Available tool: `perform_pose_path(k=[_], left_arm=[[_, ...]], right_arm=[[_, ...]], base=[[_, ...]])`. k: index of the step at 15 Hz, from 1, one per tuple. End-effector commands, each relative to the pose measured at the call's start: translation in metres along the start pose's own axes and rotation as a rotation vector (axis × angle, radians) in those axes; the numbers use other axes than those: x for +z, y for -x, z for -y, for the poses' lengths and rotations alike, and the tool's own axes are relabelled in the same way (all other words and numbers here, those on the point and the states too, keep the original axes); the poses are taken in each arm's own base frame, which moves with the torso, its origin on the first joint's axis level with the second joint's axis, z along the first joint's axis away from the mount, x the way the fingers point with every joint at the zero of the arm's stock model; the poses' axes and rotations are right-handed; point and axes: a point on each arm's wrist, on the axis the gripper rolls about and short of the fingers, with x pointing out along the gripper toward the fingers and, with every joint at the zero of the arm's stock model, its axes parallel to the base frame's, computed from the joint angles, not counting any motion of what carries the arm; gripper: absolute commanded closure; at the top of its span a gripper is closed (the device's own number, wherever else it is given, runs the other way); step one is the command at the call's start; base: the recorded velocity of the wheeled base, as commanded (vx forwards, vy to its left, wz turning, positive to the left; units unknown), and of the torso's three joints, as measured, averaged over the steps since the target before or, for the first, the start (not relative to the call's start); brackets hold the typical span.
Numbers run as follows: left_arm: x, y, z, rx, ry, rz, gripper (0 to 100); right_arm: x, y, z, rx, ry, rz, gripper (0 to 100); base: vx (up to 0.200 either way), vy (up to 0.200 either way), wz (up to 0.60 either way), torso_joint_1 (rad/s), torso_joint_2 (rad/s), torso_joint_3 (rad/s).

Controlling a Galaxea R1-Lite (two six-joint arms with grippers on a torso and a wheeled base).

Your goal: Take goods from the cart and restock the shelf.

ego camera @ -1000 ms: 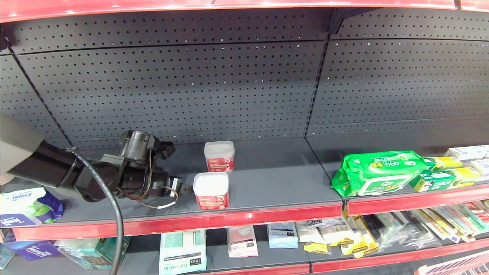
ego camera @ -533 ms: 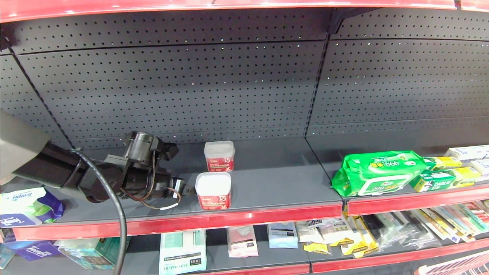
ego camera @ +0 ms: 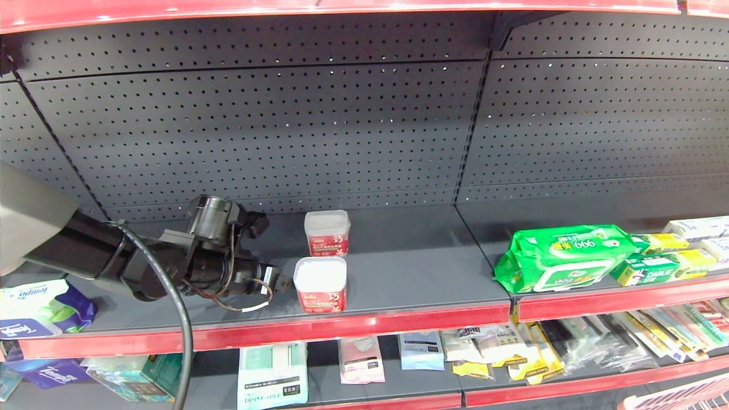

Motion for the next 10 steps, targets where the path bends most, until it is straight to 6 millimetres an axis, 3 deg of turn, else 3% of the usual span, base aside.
perform_pose_path(k=[1,3,6,9,10], left_arm=[[0.000,0.000,0.000,-0.001,0.000,-0.001,0],[-0.001,0.001,0.001,-0.001,0.000,-0.002,0],[0.000,0.021,-0.011,0.006,0.026,0.030,0],[0.011,0.069,-0.038,0.060,0.088,0.128,0],[0.011,0.111,-0.045,0.065,0.109,0.187,0]], right_arm=[[0.000,0.000,0.000,0.000,0.000,-0.001,0],[0.000,0.000,0.000,0.000,0.000,-0.001,0],[0.000,0.000,0.000,0.000,0.000,-0.001,0],[0.000,0.000,0.000,0.000,-0.001,-0.001,0],[0.000,0.000,0.000,0.000,-0.004,-0.001,0]], base=[[0.000,0.000,0.00,0.000,0.00,0.000],[0.000,0.000,0.00,0.000,0.00,0.000],[0.000,0.000,0.00,0.000,0.00,0.000],[0.000,0.000,0.00,0.000,0.00,0.000],[0.000,0.000,0.00,0.000,0.00,0.000]])
